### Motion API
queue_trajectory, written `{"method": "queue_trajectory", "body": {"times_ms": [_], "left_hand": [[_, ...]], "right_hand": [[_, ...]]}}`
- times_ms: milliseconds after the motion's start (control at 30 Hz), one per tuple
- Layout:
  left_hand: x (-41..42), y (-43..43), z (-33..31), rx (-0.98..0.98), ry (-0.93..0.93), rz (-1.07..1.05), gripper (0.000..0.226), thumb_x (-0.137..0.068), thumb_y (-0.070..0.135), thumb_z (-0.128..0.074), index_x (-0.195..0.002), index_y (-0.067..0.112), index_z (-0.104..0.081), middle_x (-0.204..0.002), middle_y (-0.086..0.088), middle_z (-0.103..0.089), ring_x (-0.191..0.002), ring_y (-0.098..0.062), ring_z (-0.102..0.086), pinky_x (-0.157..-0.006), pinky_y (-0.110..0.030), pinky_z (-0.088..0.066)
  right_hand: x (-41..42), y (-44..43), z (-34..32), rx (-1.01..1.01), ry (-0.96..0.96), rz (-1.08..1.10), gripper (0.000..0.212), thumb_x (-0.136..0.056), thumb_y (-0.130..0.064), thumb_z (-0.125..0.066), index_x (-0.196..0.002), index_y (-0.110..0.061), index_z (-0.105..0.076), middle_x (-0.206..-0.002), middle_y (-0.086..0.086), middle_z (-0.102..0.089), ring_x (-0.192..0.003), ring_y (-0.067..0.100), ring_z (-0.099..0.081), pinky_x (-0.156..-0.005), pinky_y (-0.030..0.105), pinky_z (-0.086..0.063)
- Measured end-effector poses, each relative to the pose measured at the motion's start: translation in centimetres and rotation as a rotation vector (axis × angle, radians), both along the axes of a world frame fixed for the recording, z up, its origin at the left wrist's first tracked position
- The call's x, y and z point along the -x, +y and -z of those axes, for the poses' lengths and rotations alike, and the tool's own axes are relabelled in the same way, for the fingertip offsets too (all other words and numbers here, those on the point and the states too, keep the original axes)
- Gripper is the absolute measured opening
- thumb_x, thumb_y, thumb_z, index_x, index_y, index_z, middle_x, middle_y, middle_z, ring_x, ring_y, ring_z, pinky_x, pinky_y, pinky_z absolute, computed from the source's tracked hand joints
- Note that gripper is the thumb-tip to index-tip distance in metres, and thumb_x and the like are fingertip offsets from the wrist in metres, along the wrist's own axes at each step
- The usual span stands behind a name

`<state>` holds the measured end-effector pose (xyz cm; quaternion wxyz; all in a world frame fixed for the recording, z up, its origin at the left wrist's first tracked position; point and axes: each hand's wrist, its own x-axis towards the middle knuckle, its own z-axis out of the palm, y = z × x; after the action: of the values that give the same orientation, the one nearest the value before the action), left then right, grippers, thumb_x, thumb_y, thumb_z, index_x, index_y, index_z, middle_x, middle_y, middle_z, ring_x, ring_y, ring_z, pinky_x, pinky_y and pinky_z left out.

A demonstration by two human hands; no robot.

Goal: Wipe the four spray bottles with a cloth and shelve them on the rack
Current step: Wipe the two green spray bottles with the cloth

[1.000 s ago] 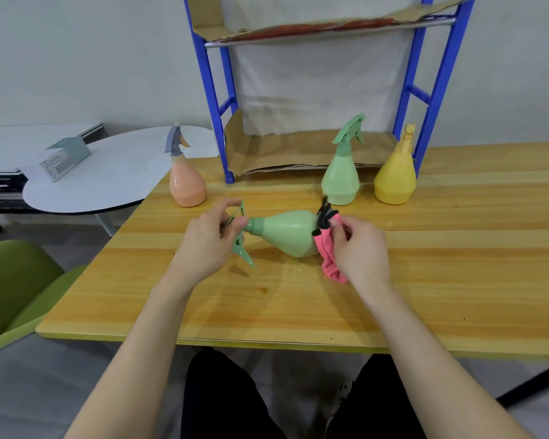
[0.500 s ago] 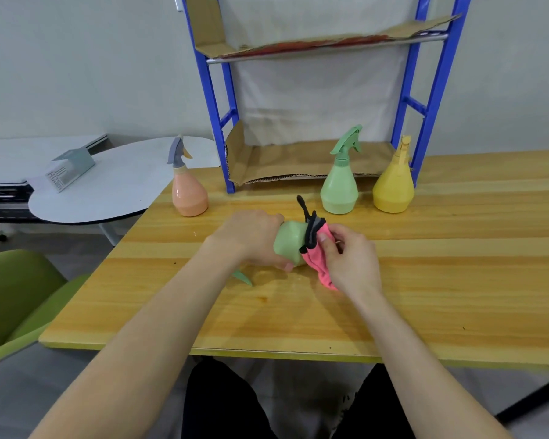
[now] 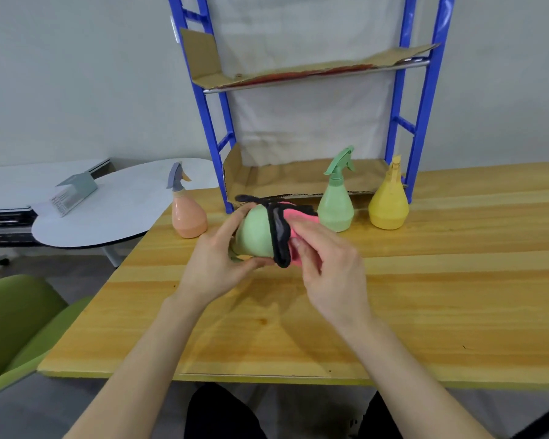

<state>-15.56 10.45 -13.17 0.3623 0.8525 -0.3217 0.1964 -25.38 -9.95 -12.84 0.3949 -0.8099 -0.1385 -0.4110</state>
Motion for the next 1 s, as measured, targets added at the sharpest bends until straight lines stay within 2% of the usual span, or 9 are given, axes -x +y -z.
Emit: {"method": "queue_trajectory", "body": {"times_ms": [100,233,367,500,667,800,867,933,1000], "left_hand": [[0.8,-0.2,0.9,0.067,-0.098,-0.055,0.100,-0.076,0.057,-0.093,-0.158,0.024,-0.047,-0.136,0.004,-0.071,-0.121,-0.015,-0.069,-0.098,-0.039,-0.060],[1.0,-0.3,2.0,0.007,-0.165,-0.114,0.098,-0.078,0.050,-0.094,-0.161,0.026,-0.047,-0.139,-0.003,-0.070,-0.123,-0.022,-0.068,-0.099,-0.044,-0.059],[0.8,-0.2,2.0,0.079,-0.138,-0.166,0.097,-0.080,0.052,-0.089,-0.162,0.024,-0.045,-0.142,-0.003,-0.070,-0.126,-0.022,-0.069,-0.101,-0.043,-0.059],[1.2,-0.9,2.3,0.091,-0.173,-0.152,0.097,-0.081,0.048,-0.093,-0.162,0.022,-0.046,-0.137,-0.007,-0.071,-0.121,-0.024,-0.069,-0.099,-0.044,-0.059],[1.3,-0.4,2.6,0.044,-0.219,-0.230,0.096,-0.079,0.049,-0.093,-0.160,0.023,-0.048,-0.129,-0.007,-0.072,-0.112,-0.026,-0.069,-0.091,-0.046,-0.060],[1.9,-0.6,2.3,0.043,-0.244,-0.232,0.095,-0.080,0.047,-0.092,-0.161,0.022,-0.048,-0.133,-0.005,-0.072,-0.115,-0.024,-0.069,-0.093,-0.042,-0.060],[1.9,-0.8,2.0,0.015,-0.289,-0.237,0.095,-0.079,0.043,-0.095,-0.159,0.018,-0.050,-0.128,-0.004,-0.072,-0.111,-0.025,-0.069,-0.089,-0.042,-0.060],[1.7,-0.5,1.8,0.006,-0.307,-0.253,0.093,-0.078,0.041,-0.096,-0.157,0.017,-0.053,-0.128,-0.004,-0.072,-0.112,-0.026,-0.068,-0.087,-0.042,-0.059],[1.3,-0.2,1.5,-0.046,-0.358,-0.271,0.093,-0.077,0.039,-0.096,-0.157,0.015,-0.054,-0.131,-0.005,-0.072,-0.113,-0.026,-0.068,-0.087,-0.040,-0.058]], "right_hand": [[-0.6,0.5,-1.2,-0.016,-0.032,0.029,0.041,-0.103,0.005,-0.062,-0.139,-0.013,-0.072,-0.135,-0.004,-0.074,-0.125,0.009,-0.070,-0.106,0.034,-0.058],[-1.3,-0.4,-1.7,-0.231,0.216,-0.016,0.022,-0.109,-0.006,-0.059,-0.115,-0.014,-0.078,-0.092,0.002,-0.076,-0.074,0.013,-0.078,-0.062,0.023,-0.062],[0.8,1.2,-0.8,-0.004,0.133,0.133,0.026,-0.106,-0.009,-0.063,-0.125,-0.016,-0.079,-0.107,-0.001,-0.079,-0.090,0.011,-0.075,-0.083,0.029,-0.065],[-0.2,1.2,-2.2,-0.002,0.000,0.119,0.042,-0.101,0.006,-0.063,-0.137,-0.012,-0.073,-0.131,-0.004,-0.076,-0.120,0.008,-0.072,-0.105,0.023,-0.056],[-0.1,0.6,-2.2,-0.043,0.232,0.129,0.028,-0.106,-0.005,-0.061,-0.123,-0.016,-0.080,-0.090,-0.007,-0.074,-0.071,-0.005,-0.065,-0.065,0.005,-0.046],[0.6,1.4,-2.2,-0.001,0.060,0.139,0.036,-0.102,0.003,-0.064,-0.131,-0.015,-0.077,-0.118,-0.002,-0.080,-0.103,0.007,-0.074,-0.095,0.022,-0.059],[-0.1,1.1,-2.5,-0.038,0.015,0.131,0.042,-0.099,0.009,-0.063,-0.134,-0.011,-0.074,-0.128,-0.001,-0.077,-0.114,0.004,-0.071,-0.102,0.014,-0.053],[-0.6,0.5,-2.6,-0.027,0.097,0.136,0.036,-0.102,0.004,-0.061,-0.129,-0.013,-0.078,-0.113,-0.001,-0.079,-0.099,0.004,-0.072,-0.087,0.003,-0.050],[-0.8,-0.6,-1.4,-0.013,0.325,0.104,0.028,-0.108,-0.004,-0.056,-0.107,-0.017,-0.081,-0.090,-0.001,-0.076,-0.073,0.007,-0.074,-0.063,0.007,-0.051]]}}
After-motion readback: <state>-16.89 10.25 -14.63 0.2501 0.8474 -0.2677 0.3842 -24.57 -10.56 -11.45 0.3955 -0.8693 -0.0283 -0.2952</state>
